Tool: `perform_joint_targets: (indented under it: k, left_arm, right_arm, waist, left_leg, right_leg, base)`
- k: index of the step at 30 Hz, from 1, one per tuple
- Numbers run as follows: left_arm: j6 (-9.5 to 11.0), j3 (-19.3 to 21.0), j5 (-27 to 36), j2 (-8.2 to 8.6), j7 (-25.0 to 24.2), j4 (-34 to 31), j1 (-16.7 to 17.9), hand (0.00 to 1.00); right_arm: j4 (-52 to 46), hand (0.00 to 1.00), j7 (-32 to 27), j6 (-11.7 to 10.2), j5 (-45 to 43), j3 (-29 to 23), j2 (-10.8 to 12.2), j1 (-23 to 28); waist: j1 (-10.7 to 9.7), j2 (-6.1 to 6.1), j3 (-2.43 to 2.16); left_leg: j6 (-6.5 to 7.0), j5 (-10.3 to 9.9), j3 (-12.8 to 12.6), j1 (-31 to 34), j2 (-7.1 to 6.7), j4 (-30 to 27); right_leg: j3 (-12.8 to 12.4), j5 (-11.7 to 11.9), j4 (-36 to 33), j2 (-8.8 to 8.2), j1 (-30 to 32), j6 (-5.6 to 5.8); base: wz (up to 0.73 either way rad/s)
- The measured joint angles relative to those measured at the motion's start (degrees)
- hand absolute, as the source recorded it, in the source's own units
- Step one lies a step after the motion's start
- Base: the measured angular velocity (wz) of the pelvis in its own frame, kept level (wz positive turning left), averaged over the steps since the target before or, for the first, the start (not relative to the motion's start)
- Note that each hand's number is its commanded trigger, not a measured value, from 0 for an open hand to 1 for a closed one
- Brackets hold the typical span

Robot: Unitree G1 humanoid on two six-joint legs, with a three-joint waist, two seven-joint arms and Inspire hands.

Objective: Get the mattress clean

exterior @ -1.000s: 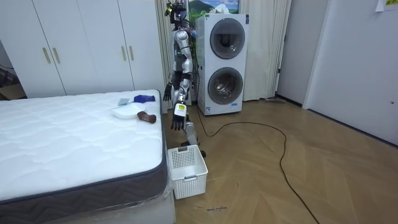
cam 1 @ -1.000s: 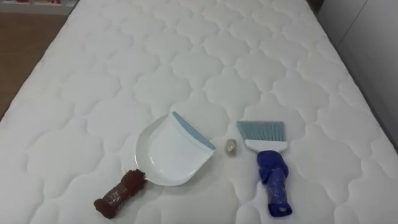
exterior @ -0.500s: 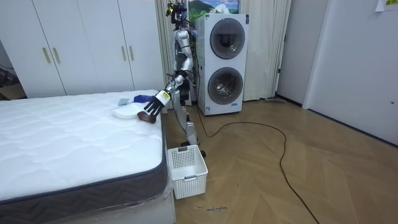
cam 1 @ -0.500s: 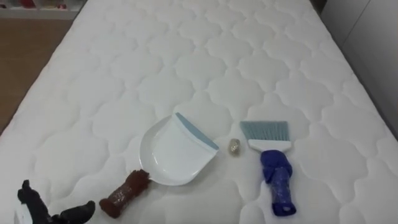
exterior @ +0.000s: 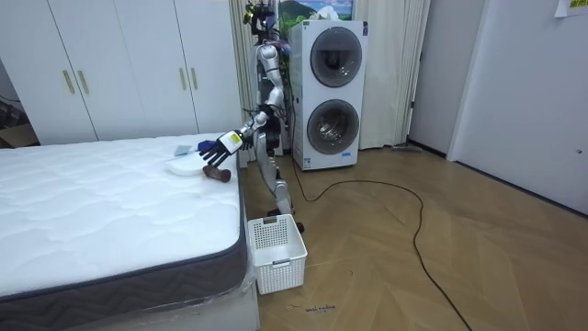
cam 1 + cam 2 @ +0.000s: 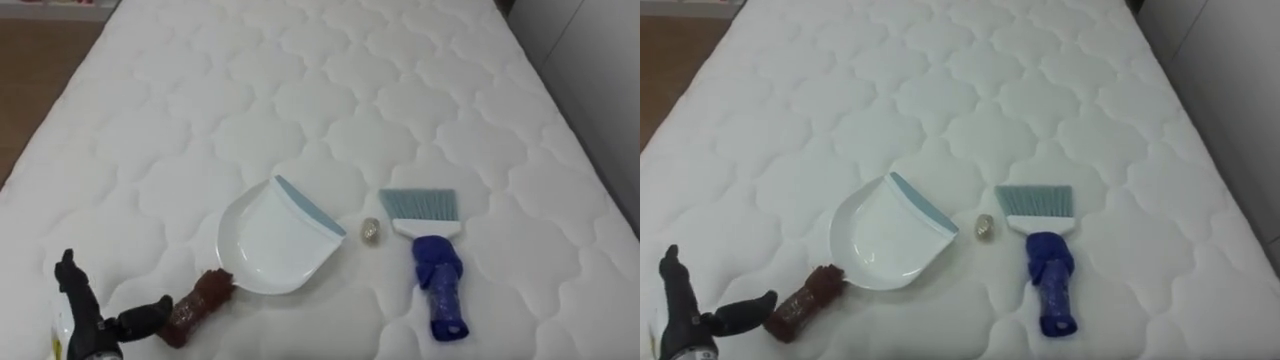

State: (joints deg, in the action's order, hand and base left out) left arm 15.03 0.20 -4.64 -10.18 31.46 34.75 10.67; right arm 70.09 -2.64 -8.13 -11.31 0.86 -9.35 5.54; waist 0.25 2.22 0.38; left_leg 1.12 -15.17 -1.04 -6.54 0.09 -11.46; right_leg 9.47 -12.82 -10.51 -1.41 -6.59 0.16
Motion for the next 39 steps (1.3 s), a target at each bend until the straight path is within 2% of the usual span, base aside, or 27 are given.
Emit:
perform_joint_targets:
  k: [10,13,18,22,23,24,25,26,27,28,29,30,31,32,35,38,39]
  left_arm:
    - [0.0,-2.3,-1.8,-0.03,-3.4,0.2,-2.1,0.0]
    - [0.1,-3.2,-1.9,-0.03,-4.2,2.2,-4.1,0.0]
    - [0.1,-4.4,-1.8,-0.04,-6.0,6.2,-7.6,0.0]
    - [0.1,-7.0,-1.9,-0.08,-7.2,8.5,-9.6,0.0]
    - [0.1,-7.4,-1.9,-0.1,-7.5,9.5,-10.4,0.0]
    - [0.1,-8.2,-1.6,0.06,-8.2,11.3,-12.4,0.0]
    - [0.1,-9.2,-1.6,0.14,-8.6,12.0,-13.8,0.0]
    - [0.3,-11.3,-1.8,0.01,-9.4,12.1,-16.3,0.0]
    - [0.6,-11.7,-1.8,-0.07,-9.3,12.0,-17.0,0.0]
    - [0.6,-11.8,-1.8,-0.07,-9.3,12.2,-17.1,0.0]
    - [0.6,-11.7,-1.7,-0.24,-9.2,13.3,-17.5,0.0]
    - [0.5,-11.6,-1.6,-0.34,-9.0,14.4,-18.1,0.0]
    - [0.6,-11.5,-1.5,-0.59,-9.0,14.8,-18.2,0.0]
    - [0.5,-11.3,-1.0,-0.29,-9.2,16.9,-18.8,0.0]
    - [0.6,-11.3,-1.2,0.35,-9.6,19.7,-21.3,0.0]
    - [0.6,-11.2,-1.5,0.47,-9.8,22.6,-23.8,0.0]
    - [0.6,-11.2,-1.9,0.45,-9.8,22.9,-24.0,0.0]
  right_arm:
    - [1.5,0.0,0.9,0.0,2.3,3.1,0.0,-3.1]
    - [2.5,0.0,1.0,0.2,2.7,3.8,-0.1,-4.5]
    - [3.8,0.0,1.6,0.2,2.7,4.8,-0.4,-6.7]
    - [3.9,0.0,0.9,0.2,2.7,6.7,-0.9,-8.3]
    - [4.0,0.0,0.5,0.2,2.8,7.6,-0.9,-8.8]
    - [4.2,0.0,0.1,0.2,3.3,8.6,-0.9,-8.8]
    - [4.6,0.0,0.1,0.2,3.8,8.6,-1.1,-8.7]
    - [6.2,0.0,0.2,0.3,4.2,8.3,-1.3,-9.0]
    - [7.3,0.0,0.3,0.5,4.3,8.3,-1.4,-9.2]
    - [7.7,0.0,0.3,0.5,4.4,8.4,-1.5,-9.9]
    - [8.4,0.0,0.3,0.9,4.9,8.5,-1.6,-11.1]
    - [8.5,0.0,0.0,1.3,4.8,9.3,-1.8,-11.9]
    - [8.2,0.0,-0.2,1.2,4.6,9.3,-1.7,-12.3]
    - [7.9,0.0,-1.0,1.3,4.1,9.3,-2.0,-13.1]
    - [8.0,0.0,-1.8,1.9,3.8,11.0,-1.8,-13.6]
    - [8.0,0.0,-1.5,2.0,4.5,11.6,-1.8,-14.4]
    - [8.0,0.0,-1.6,2.0,5.0,11.8,-1.8,-14.7]
  waist:
    - [0.1,-0.27,0.06]
    - [0.0,-0.63,0.35]
    - [-0.5,-0.99,0.34]
    - [-0.8,-1.97,0.25]
    - [-1.7,-1.65,0.39]
    - [-2.6,-0.37,0.97]
    - [-2.8,-0.37,1.0]
    - [-2.5,-0.49,0.84]
    - [-0.3,-0.24,0.73]
    - [0.3,-0.23,0.78]
    - [1.5,-0.52,0.95]
    - [1.8,-1.5,1.39]
    - [1.6,-1.68,1.55]
    - [-0.1,-2.72,1.56]
    - [-1.6,-2.87,1.7]
    - [-1.8,-2.65,2.0]
    - [-2.1,-2.87,2.27]
  left_leg:
    - [0.0,0.0,0.1,2.3,0.02,-0.3]
    - [0.05,0.0,0.1,3.1,0.03,-0.3]
    - [0.05,0.0,0.2,5.8,0.06,-0.9]
    - [0.06,0.0,2.7,7.4,-0.02,-2.0]
    - [0.03,0.0,1.8,10.0,-0.68,-5.5]
    - [0.24,-0.4,-0.2,14.5,-2.07,-8.0]
    - [0.45,0.5,-0.3,17.1,-2.7,-6.3]
    - [2.59,7.2,-1.5,21.6,-3.11,-3.8]
    - [2.87,8.2,-4.6,21.8,-2.65,-4.1]
    - [2.88,8.2,-4.8,21.7,-2.54,-4.2]
    - [2.88,8.2,-3.3,21.4,-2.31,-4.2]
    - [2.67,8.1,0.8,21.2,-1.75,-4.2]
    - [2.47,8.0,1.6,21.1,-1.75,-4.1]
    - [2.08,7.9,1.3,20.8,-1.67,-4.0]
    - [1.83,7.7,-1.8,20.4,-0.91,-3.9]
    - [1.65,6.6,-2.4,20.8,-0.43,-4.4]
    - [1.7,6.4,-2.4,21.6,-0.44,-5.3]
  right_leg:
    - [0.0,0.0,-0.2,-0.02,2.4,-0.03]
    - [0.0,0.0,-0.4,-0.03,3.7,-0.03]
    - [-0.3,0.1,-0.7,0.04,5.8,-0.16]
    - [-1.6,0.2,-3.6,0.05,8.9,-0.29]
    - [-3.1,0.4,-2.8,-1.04,8.5,-0.49]
    - [-9.2,0.4,-1.7,-2.54,8.2,-0.43]
    - [-11.0,0.4,-1.6,-2.92,8.5,-0.39]
    - [-11.4,-0.3,-2.9,-3.5,10.5,0.76]
    - [-9.9,-0.7,-4.2,-3.8,12.6,2.42]
    - [-8.5,-0.7,-4.3,-3.93,13.1,2.75]
    - [-6.2,-0.5,-3.9,-3.34,14.6,2.6]
    - [-5.4,1.3,-1.7,-2.22,16.8,0.98]
    - [-4.9,3.5,-0.1,-2.0,17.7,0.8]
    - [-3.3,7.0,-0.5,-1.96,17.7,0.18]
    - [-1.7,6.9,-1.5,-1.7,18.0,-0.02]
    - [-1.0,6.5,-3.4,-1.33,19.4,-0.61]
    - [-0.6,6.4,-3.9,-1.27,19.8,-0.66]
  base:
    - [-0.01]
    - [-0.01]
    - [-0.01]
    - [-0.17]
    - [0.39]
    - [0.67]
    - [0.9]
    - [0.44]
    - [0.07]
    - [-0.57]
    - [-0.68]
    - [-0.7]
    - [-0.36]
    - [-0.08]
    - [-0.06]
    - [-0.12]
    - [0.0]
